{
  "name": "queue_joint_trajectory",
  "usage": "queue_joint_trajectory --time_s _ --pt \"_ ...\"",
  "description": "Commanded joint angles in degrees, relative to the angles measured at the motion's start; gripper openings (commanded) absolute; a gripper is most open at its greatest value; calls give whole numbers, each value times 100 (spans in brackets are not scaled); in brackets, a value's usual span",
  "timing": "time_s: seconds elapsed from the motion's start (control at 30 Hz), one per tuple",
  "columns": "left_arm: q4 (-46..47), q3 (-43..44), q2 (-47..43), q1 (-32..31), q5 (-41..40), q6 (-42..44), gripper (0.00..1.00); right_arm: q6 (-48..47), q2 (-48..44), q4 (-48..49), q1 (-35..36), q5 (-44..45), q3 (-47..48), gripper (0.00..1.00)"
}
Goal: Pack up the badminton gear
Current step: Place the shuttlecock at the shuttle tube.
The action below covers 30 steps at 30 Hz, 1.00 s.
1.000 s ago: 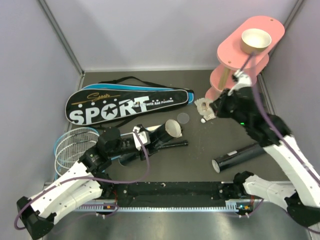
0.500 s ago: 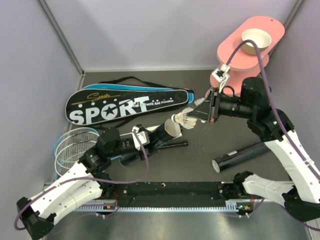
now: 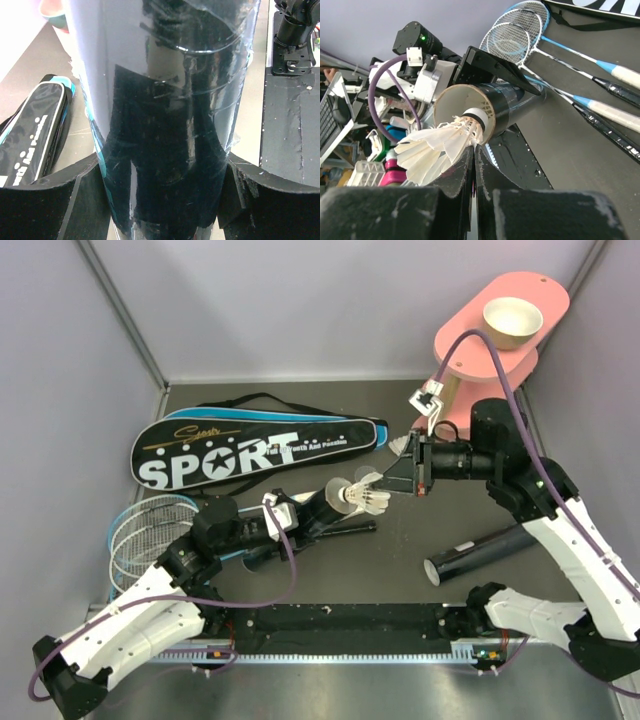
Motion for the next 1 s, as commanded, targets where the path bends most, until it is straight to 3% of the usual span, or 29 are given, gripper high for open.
queue_joint_trajectory --time_s 0.0,0.1,0.23,0.27,0.43,0.7,0.97 --pt "481 84 -57 -6 196 8 18 -399 323 -497 480 668 534 0" --pt "455 119 -13 -6 197 -1 18 -671 745 -885 992 1617 1104 10" --pt "393 146 -74 -15 179 7 17 -936 843 -1360 1010 2137 1413 38" --pt "384 137 -100 -6 162 8 17 -971 843 -1387 1010 2147 1413 42" --pt "393 111 -136 -6 179 -1 17 -997 1062 -1396 1246 2208 1352 53" --pt "437 234 -92 -15 144 -107 15 -822 1766 -1255 1985 2902 1449 57" --pt "577 40 -188 -6 39 -186 15 -935 748 -703 1863 3718 1317 79"
